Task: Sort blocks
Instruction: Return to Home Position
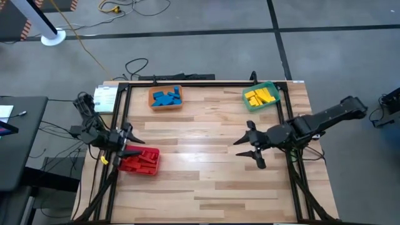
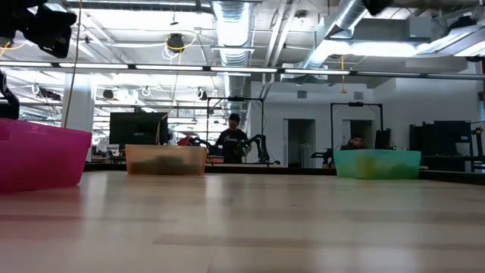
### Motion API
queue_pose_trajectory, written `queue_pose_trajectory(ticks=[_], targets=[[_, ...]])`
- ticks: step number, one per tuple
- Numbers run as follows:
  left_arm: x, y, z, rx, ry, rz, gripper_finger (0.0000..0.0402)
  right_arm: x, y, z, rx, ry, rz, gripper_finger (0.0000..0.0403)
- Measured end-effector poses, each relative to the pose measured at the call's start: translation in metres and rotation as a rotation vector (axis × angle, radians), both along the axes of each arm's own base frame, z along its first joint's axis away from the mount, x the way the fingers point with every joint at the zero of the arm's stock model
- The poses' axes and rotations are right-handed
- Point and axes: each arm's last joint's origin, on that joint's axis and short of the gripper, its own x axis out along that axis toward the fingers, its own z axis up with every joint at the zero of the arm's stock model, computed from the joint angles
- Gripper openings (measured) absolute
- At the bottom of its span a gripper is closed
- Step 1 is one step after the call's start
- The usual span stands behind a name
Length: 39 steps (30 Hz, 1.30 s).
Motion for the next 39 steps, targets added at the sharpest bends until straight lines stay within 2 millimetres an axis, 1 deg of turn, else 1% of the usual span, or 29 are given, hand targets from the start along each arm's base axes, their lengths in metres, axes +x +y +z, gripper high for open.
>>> queue_pose_trajectory(ticks=[4,12,16,20,24,31,39], targets=[[0.001,-0.001,-0.011,-0.003,-0.018,0.001,0.0186,-0.013,-0.003,-0.022,0.027,-0.047,0.005,0.0219],[0.009,-0.006,-0.03,0.025,-0.05,0.05,0.0186,-0.036,-0.013,-0.058,0.049,-0.151,-0.037,0.0219],[0.013,-0.007,-0.042,0.034,-0.044,0.079,0.0186,-0.044,-0.017,-0.077,0.071,-0.193,-0.04,0.0219],[0.015,-0.007,-0.048,0.019,-0.042,0.099,0.0186,-0.051,-0.019,-0.099,0.09,-0.221,-0.046,0.0219],[0.016,-0.006,-0.05,0.024,-0.038,0.101,0.0186,-0.057,-0.022,-0.115,0.098,-0.249,-0.055,0.0219],[0.018,-0.004,-0.051,0.042,-0.033,0.121,0.0177,-0.071,-0.027,-0.137,0.119,-0.302,-0.058,0.0219],[0.019,-0.002,-0.052,0.054,-0.029,0.141,0.0174,-0.089,-0.029,-0.163,0.113,-0.333,-0.059,0.0213]])
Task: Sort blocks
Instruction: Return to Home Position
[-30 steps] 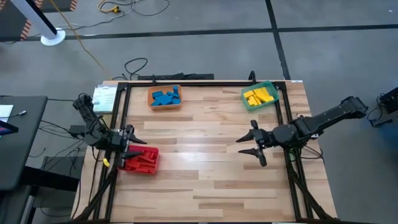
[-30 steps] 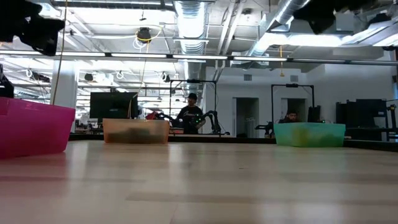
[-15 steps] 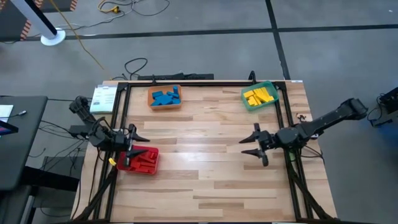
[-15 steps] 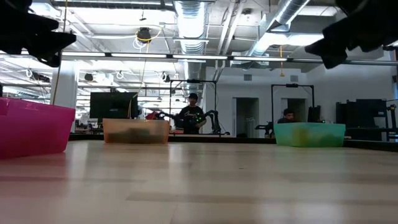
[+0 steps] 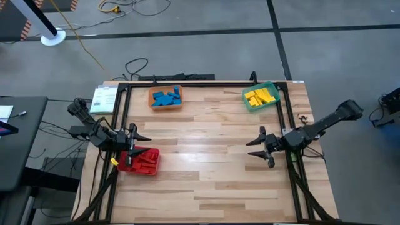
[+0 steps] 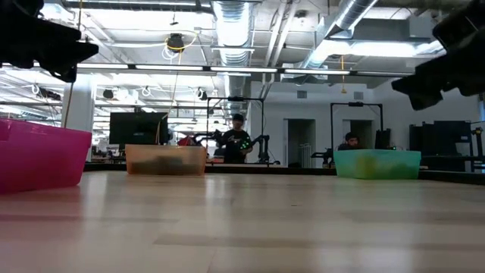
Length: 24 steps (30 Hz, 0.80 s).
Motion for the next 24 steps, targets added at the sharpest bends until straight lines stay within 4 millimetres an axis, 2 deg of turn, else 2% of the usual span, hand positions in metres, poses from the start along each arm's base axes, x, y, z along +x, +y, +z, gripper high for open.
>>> queue_pose_trajectory(ticks=[5,17,24], targets=[[0.0,0.0,0.0,-0.016,0.0,0.0,0.0173,-0.009,0.0,-0.01,-0.015,0.015,0.002,0.0198],[0.0,0.0,-0.001,-0.02,0.001,0.001,0.0173,-0.024,-0.001,0.003,-0.115,-0.137,0.064,0.0156],[0.0,0.0,0.0,-0.015,0.001,0.002,0.0173,-0.023,-0.003,0.003,-0.124,-0.146,0.036,0.0146]])
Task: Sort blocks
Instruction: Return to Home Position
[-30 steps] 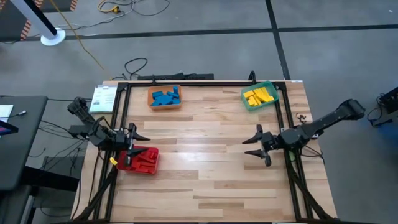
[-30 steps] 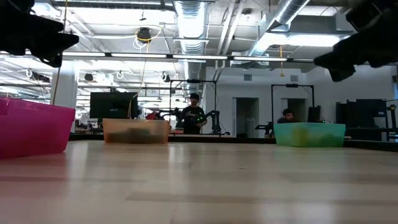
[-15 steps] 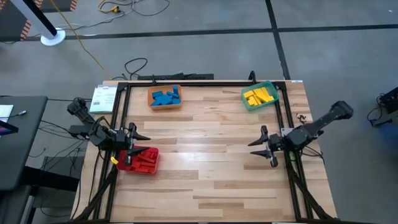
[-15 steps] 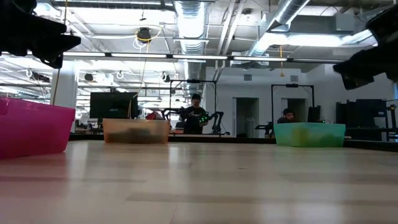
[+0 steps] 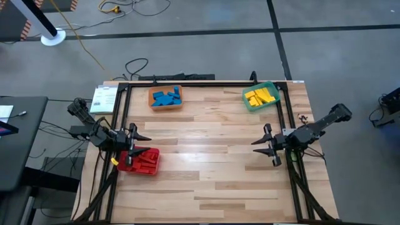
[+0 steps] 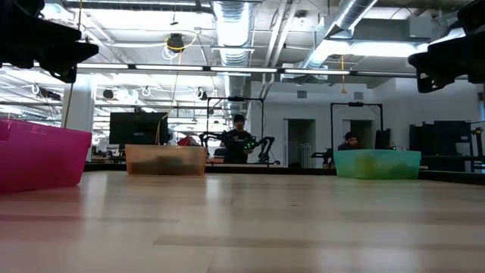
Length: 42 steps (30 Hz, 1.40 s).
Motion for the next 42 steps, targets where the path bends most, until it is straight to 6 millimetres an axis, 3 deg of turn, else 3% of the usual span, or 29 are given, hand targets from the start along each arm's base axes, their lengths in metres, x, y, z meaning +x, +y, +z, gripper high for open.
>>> queue_pose_trajectory(ticks=[42], targets=[[-0.0001,0.0001,0.0006,0.046,0.001,0.004,0.0173,0.0001,0.0,-0.0011,-0.006,0.007,-0.003,0.0147]])
